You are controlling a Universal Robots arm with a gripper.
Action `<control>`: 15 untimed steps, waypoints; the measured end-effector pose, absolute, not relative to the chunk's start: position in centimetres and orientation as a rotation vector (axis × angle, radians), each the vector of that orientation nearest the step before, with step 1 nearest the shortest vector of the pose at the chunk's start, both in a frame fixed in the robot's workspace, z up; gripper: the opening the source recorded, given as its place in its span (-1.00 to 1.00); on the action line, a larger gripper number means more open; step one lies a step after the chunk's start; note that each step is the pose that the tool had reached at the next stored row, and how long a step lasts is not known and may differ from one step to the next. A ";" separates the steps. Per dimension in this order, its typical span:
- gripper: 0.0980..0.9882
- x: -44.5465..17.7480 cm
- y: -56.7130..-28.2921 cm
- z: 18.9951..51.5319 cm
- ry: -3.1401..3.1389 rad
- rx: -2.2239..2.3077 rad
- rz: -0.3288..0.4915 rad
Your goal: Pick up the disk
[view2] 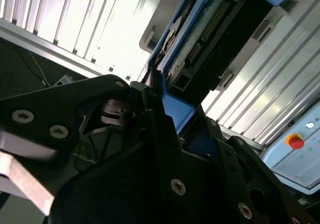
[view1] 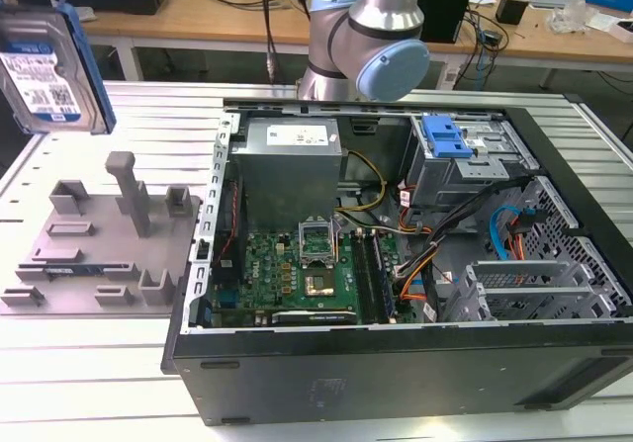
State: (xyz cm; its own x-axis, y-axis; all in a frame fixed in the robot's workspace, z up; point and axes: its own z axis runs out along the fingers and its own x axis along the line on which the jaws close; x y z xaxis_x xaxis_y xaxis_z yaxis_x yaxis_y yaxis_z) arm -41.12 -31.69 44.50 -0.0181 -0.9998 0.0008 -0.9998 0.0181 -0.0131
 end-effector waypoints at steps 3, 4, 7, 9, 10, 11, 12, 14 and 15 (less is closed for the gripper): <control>-0.40 -41.1 -31.7 46.2 2.235 -2.195 -0.016; -0.40 -41.1 -31.7 46.7 2.235 -2.195 -0.015; -0.40 -41.1 -31.7 47.9 2.235 -2.195 -0.016; -0.40 -41.1 -31.7 47.9 2.235 -2.195 -0.016; -0.40 -41.1 -31.7 47.9 2.235 -2.195 -0.016; -0.40 -41.1 -31.7 47.9 2.235 -2.195 -0.015; -0.40 -41.1 -31.7 47.9 2.235 -2.195 -0.015; -0.40 -41.1 -31.7 47.9 2.235 -2.195 -0.015; -0.40 -41.1 -31.7 47.9 2.235 -2.195 -0.015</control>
State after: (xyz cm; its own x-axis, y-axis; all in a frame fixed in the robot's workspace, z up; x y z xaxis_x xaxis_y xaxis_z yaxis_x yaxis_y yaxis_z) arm -41.12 -31.71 47.92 -0.0179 -0.9998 0.0006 -0.9998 0.0179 -0.0131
